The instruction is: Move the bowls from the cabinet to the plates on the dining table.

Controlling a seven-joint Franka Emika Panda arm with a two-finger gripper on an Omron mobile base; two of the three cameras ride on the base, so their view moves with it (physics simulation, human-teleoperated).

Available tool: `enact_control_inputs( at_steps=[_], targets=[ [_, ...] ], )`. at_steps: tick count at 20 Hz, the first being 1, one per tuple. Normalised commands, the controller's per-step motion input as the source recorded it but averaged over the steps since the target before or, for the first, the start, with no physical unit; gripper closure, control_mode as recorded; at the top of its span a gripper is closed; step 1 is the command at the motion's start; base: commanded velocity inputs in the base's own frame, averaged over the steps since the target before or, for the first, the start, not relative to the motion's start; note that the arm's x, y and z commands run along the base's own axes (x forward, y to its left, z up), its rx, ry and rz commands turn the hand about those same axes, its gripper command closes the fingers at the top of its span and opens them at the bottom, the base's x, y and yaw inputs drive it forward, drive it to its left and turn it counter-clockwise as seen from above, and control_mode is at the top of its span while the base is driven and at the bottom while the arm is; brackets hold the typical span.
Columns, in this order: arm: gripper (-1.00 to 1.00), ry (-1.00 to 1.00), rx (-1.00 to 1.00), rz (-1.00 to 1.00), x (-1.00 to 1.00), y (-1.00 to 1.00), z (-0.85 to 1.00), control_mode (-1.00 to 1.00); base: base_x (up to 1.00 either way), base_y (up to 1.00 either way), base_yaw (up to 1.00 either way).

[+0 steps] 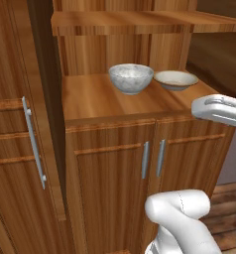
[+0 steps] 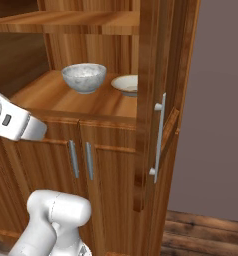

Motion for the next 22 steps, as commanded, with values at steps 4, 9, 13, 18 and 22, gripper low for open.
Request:
enact_control_inputs(
  at_steps=[4, 9, 13, 18, 22],
  targets=[
    [-1.0, 0.0, 0.0, 0.0, 0.01, 0.23, 0.0, -1.0, 0.0, 0.0, 0.0],
    [-1.0, 0.0, 0.04, -0.01, 0.17, 0.06, 0.0, -1.0, 0.0, 0.0, 0.0],
    [-1.0, 0.0, 0.09, -0.03, 0.45, 0.09, 0.0, -1.0, 0.0, 0.0, 0.0],
    [-1.0, 0.0, 0.12, -0.03, 0.5, 0.04, 0.05, -1.0, 0.0, 0.0, 0.0],
    [-1.0, 0.0, 0.09, -0.12, 0.37, 0.0, 0.13, -1.0, 0.0, 0.0, 0.0]
  ],
)
